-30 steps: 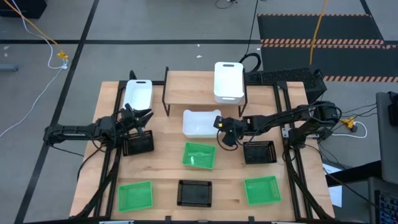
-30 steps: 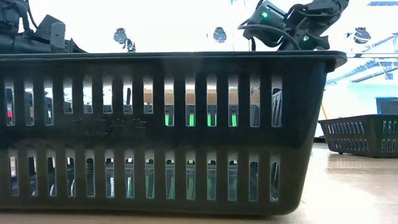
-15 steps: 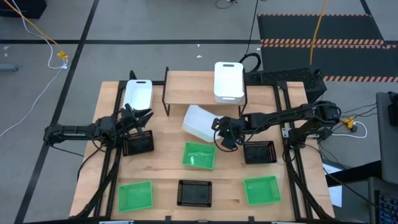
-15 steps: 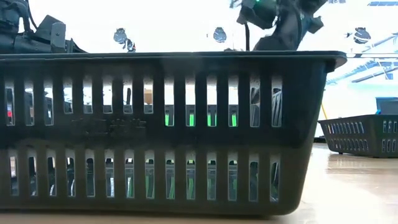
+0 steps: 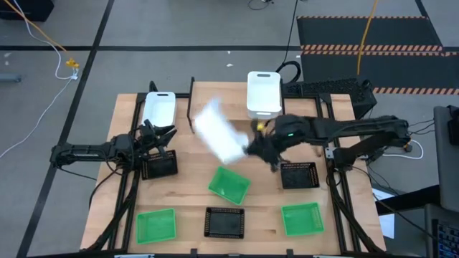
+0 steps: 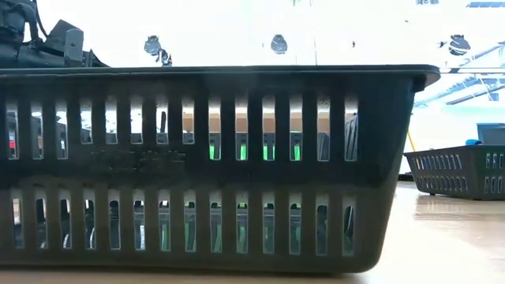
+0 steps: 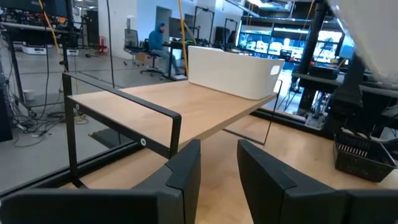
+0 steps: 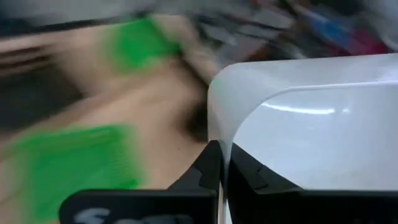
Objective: Stack baskets on shelf by color
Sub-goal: Stack the center white bin on top of the other white bin on the shelf
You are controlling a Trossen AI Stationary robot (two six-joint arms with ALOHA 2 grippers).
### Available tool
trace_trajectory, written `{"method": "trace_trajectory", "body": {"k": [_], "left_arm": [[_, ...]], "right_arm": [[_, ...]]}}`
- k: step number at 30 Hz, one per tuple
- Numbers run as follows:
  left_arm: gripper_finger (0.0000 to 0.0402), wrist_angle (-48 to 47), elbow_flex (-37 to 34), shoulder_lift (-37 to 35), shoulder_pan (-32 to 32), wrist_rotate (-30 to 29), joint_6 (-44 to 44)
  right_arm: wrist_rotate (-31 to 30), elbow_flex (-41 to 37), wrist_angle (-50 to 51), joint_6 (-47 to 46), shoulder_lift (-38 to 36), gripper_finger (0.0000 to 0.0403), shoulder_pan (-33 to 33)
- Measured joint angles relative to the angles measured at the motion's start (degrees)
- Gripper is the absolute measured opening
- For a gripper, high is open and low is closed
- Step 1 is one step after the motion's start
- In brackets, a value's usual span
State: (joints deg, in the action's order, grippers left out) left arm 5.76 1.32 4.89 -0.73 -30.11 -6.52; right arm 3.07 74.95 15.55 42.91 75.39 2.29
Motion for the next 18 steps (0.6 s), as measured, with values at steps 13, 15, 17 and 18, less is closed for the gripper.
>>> {"method": "trace_trajectory", "body": {"k": [13, 15, 17, 18], "left_arm": [[0.0106, 1.6, 0.0, 0.0, 0.0, -0.1, 1.4], [0.0106, 1.6, 0.0, 0.0, 0.0, -0.1, 1.4], [0.0106, 1.5, 0.0, 0.0, 0.0, -0.1, 1.4], [0.0106, 1.4, 0.0, 0.0, 0.0, -0.1, 1.4]], "right_arm": [[-33.0, 41.9, 40.3, -11.6, 15.2, 0.0000, -8.0], [-32.9, 47.4, 47.3, -13.6, 19.0, 0.0000, -11.2], [-32.8, 51.6, 53.9, -14.8, 22.1, 0.0000, -14.0], [-32.3, 53.2, 56.7, -15.5, 23.5, 0.0000, -15.2]]}}
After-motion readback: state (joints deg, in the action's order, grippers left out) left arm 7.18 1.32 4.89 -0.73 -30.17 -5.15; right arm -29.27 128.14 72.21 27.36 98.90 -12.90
